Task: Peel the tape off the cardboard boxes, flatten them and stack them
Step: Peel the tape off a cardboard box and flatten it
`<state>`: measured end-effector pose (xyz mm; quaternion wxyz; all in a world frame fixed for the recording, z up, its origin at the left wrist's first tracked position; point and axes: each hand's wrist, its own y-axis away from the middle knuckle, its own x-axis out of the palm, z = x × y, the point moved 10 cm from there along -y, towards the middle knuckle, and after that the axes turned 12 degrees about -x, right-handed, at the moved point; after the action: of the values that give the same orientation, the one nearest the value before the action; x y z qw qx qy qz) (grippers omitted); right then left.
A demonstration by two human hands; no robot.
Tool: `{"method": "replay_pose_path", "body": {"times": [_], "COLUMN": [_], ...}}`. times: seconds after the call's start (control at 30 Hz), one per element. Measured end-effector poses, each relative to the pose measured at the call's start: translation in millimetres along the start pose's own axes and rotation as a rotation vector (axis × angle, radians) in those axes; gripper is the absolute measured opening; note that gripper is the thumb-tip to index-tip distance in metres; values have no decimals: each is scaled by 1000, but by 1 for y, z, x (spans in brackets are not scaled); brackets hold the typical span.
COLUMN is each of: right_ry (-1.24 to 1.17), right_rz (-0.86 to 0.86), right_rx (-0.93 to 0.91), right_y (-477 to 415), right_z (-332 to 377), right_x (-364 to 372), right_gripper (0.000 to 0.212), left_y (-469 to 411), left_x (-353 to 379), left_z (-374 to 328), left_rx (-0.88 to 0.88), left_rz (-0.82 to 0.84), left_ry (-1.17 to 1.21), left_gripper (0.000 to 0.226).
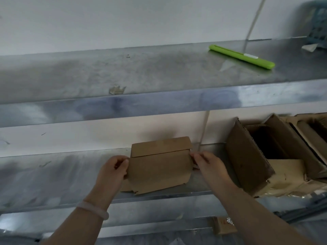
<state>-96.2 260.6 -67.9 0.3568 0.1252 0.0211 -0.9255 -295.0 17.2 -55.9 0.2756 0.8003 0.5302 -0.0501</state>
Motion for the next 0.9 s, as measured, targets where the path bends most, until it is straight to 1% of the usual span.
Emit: {"method": "replay_pose_path", "body": {"times": [0.07, 0.1, 0.17, 0.23, 0.3, 0.33, 0.37, 0.43, 0.5, 0.6, 0.67, 0.73, 0.8, 0.83, 0.9], "right_ry": [-272, -333, -357, -392, -386, -341, -297, -269, -292, -214, -154, -151, -151, -141, -115], "right_rz": [-45, -50, -30, -13, 2, 18, 39, 80, 104, 117, 105, 89, 107, 133, 201], "right_rx": [164, 201, 246, 283, 308, 309, 303, 290, 283, 243, 230, 231, 237, 238, 231], "right_y": [3, 4, 5, 6, 7, 7, 6, 5, 3, -1, -2, -3, -2, -1, 1], "right_z": [-10, -12, -12, -10, -10, -9, -8, -7, -4, 2, 2, 1, 0, 1, 4], "right_x": [4, 5, 8, 13, 16, 15, 15, 16, 17, 15, 13, 11, 11, 11, 14], "right_gripper": [25, 27, 26, 25, 30, 32, 32, 24, 17, 19, 22, 24, 24, 23, 22], "left_y": [2, 2, 3, 2, 4, 6, 7, 8, 8, 5, 2, 3, 6, 9, 13], "left_x": [1, 4, 7, 8, 10, 12, 14, 15, 12, 3, -1, 0, 4, 6, 9], "left_z": [6, 8, 10, 11, 9, 8, 7, 5, 1, -5, -3, 1, -1, -5, -17], "left_rx": [-83, -134, -195, -204, -199, -201, -206, -206, -169, -79, -51, -47, -25, 4, 121], "left_rz": [94, 154, 255, 334, 416, 460, 491, 516, 508, 388, 316, 321, 375, 392, 393], "left_ry": [207, 309, 433, 448, 409, 380, 343, 253, 175, 120, 109, 104, 82, 32, -133], "left_gripper": [19, 21, 25, 28, 33, 38, 43, 48, 40, 28, 18, 10, 10, 13, 23]}}
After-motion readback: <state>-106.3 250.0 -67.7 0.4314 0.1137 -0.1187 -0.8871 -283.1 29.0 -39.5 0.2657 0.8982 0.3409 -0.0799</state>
